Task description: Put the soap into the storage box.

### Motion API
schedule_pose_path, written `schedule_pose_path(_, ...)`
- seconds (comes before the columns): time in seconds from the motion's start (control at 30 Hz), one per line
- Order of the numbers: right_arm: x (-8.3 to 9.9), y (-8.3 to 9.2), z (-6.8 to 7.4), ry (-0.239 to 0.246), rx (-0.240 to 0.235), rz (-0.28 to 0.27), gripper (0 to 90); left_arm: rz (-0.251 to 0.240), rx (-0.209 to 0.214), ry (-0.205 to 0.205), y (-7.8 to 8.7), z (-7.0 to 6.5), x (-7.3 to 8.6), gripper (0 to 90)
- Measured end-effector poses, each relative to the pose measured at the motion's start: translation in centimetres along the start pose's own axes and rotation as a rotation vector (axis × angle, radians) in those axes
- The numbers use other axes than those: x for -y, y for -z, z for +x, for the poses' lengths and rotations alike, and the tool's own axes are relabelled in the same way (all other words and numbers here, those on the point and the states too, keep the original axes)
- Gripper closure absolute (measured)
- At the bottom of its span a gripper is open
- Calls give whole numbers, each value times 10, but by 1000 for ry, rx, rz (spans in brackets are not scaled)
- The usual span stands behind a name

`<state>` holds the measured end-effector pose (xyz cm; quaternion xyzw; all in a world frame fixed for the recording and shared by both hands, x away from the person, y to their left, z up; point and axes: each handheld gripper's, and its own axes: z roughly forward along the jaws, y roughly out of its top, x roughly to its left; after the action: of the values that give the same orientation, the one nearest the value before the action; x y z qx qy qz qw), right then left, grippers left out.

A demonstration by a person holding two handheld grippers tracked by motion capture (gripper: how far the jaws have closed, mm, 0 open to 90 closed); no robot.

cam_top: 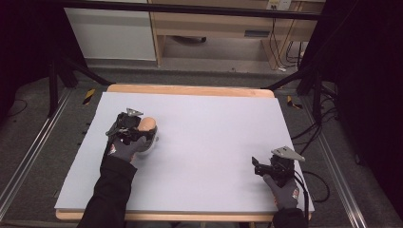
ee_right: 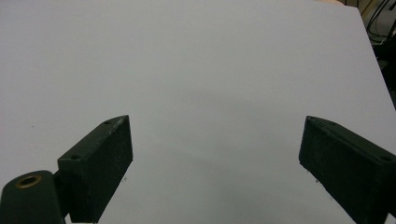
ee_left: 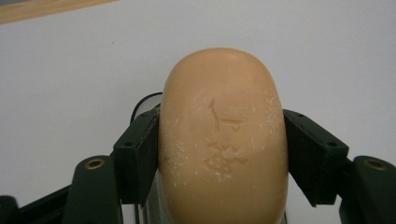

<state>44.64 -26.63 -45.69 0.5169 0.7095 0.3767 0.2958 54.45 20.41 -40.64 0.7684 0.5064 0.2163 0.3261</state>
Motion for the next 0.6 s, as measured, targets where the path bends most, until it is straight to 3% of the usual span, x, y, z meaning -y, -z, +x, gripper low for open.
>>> schedule_pose_path(0.6, 0, 0, 1, 1, -1, 4, 98, 32, -5, 19, -10, 4, 13, 320)
